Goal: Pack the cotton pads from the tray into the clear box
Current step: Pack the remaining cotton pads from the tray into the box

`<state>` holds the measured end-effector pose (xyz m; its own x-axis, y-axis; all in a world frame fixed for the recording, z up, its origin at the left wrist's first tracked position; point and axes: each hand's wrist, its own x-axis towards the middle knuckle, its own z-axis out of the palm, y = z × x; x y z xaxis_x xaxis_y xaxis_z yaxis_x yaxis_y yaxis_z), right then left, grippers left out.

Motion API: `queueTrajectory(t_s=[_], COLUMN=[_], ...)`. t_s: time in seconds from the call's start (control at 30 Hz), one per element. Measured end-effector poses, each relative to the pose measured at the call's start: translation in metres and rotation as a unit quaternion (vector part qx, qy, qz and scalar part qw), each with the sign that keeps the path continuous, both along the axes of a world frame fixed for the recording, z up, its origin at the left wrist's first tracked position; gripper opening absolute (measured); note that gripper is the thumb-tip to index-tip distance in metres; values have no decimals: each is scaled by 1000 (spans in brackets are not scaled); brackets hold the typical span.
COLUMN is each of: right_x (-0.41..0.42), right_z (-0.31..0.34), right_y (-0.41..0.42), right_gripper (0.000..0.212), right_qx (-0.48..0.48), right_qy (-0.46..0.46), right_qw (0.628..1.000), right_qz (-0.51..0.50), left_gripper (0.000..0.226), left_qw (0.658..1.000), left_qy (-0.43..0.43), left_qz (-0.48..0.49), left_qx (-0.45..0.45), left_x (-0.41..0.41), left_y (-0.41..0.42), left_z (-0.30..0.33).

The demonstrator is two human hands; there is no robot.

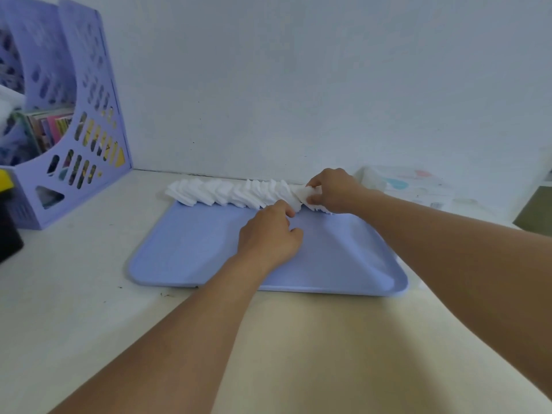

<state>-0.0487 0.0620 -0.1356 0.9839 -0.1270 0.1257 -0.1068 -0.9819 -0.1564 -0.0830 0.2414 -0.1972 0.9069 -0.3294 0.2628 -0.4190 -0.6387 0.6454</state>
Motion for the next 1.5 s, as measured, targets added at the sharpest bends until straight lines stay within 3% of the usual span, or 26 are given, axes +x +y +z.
queueTrajectory(t_s=[0.1,0.27,0.57,0.7,0.77,0.8,0.87,0.9,0.93,1.0,1.07,1.17,1.27,1.5], right_x=[-2,-4,-2,-10,-23,-33,-60,-72,-85,-105,-114,-123,-131,-138], right_z=[-3,-12,-19,-11,6,15,29,30,29,21,16,14,12,9], right_y=[3,14,4,-2,1,5,9,11,11,10,8,-1,-10,-17], right_gripper=[32,55,25,13,9,7,4,7,9,13,18,25,17,15], right_qx=[-8,-29,-43,108,295,426,631,677,690,674,661,628,614,596], right_qy=[-8,-17,-68,-122,-167,-163,-88,-46,-16,2,-18,-64,-68,-60], right_qw=[1000,999,997,985,938,888,771,734,722,734,747,773,783,795], right_qz=[-8,-18,-21,-57,-71,-61,-7,23,51,82,75,61,78,97], left_gripper=[38,38,38,33,27,27,38,48,57,59,40,42,42,36], left_qw=[1000,1000,1000,1000,996,981,898,839,787,734,724,752,782,790], left_qy=[1,-1,2,3,42,89,246,328,393,458,462,423,397,392], left_qz=[-2,-5,-10,-13,-13,-16,-47,-85,-136,-242,-297,-313,-290,-279], left_qx=[3,8,9,9,-83,-171,-361,-425,-455,-439,-418,-396,-382,-380], left_x=[-1,-3,-1,2,-1,-4,-12,-13,-17,-27,-36,-44,-47,-51], left_y=[-1,0,1,0,-4,-6,-9,-7,-6,-3,-3,-3,-2,-7], left_z=[1,0,-2,-4,1,7,25,31,37,42,40,36,38,36])
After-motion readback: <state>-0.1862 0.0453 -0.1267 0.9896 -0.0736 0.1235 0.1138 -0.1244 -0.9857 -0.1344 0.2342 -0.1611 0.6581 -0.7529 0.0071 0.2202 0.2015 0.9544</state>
